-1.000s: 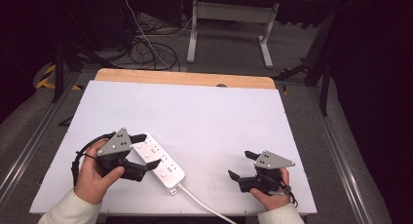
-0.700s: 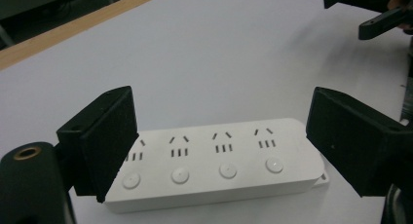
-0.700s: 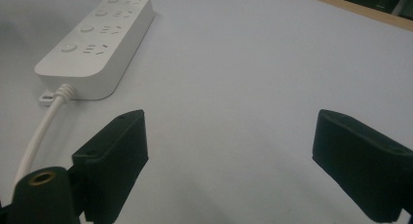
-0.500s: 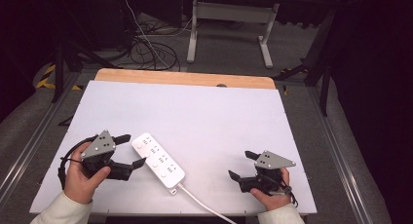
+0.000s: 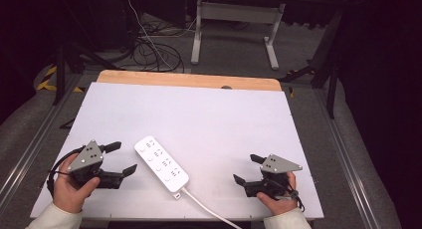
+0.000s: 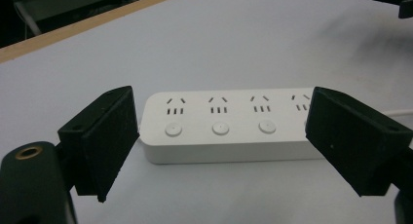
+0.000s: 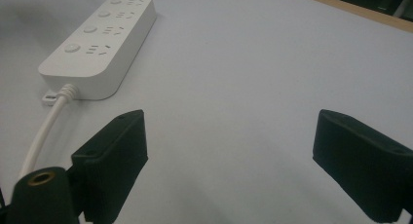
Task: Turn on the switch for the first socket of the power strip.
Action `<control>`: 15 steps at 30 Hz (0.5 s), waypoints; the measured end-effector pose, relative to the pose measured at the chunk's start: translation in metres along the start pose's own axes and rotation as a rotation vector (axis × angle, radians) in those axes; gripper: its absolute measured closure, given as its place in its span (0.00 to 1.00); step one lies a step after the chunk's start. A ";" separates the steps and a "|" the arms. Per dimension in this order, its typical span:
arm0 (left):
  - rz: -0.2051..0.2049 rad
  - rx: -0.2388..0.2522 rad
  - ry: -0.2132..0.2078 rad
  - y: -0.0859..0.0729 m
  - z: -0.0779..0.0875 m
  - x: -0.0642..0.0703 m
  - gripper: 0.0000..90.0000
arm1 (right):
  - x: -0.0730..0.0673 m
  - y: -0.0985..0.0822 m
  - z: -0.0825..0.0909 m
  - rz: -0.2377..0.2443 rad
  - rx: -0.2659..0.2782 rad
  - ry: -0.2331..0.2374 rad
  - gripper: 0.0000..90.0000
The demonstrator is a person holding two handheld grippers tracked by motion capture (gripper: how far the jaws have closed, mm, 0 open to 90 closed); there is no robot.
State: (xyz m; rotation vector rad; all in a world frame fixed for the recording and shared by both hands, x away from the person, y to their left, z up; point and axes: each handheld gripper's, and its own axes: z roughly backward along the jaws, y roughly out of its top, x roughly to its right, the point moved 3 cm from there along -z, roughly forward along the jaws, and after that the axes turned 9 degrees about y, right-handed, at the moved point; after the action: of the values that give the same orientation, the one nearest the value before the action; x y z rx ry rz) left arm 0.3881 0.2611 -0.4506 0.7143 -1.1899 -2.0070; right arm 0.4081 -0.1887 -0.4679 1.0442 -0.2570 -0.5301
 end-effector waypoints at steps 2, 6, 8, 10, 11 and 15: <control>-0.008 -0.004 0.005 -0.004 0.001 -0.001 0.14 | 0.000 0.000 0.000 0.000 0.003 0.004 0.14; -0.021 -0.003 0.015 -0.011 0.004 -0.003 0.13 | -0.001 0.000 0.001 0.004 0.005 0.010 0.13; -0.043 -0.011 0.032 -0.015 0.004 -0.003 0.13 | -0.001 0.000 0.001 0.004 0.006 0.015 0.12; -0.050 -0.024 0.036 -0.018 0.003 -0.004 0.13 | -0.001 0.000 0.001 0.005 0.006 0.017 0.12; -0.056 -0.031 0.039 -0.020 0.003 -0.004 0.13 | -0.001 0.000 0.001 0.006 0.005 0.017 0.12; -0.042 -0.046 0.036 -0.028 0.002 -0.006 0.12 | -0.001 0.000 0.002 0.007 0.009 0.024 0.12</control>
State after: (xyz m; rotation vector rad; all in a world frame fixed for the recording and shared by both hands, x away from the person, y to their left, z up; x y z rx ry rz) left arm 0.3824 0.2771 -0.4741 0.7553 -1.1125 -2.0411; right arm 0.4065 -0.1894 -0.4671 1.0572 -0.2422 -0.5103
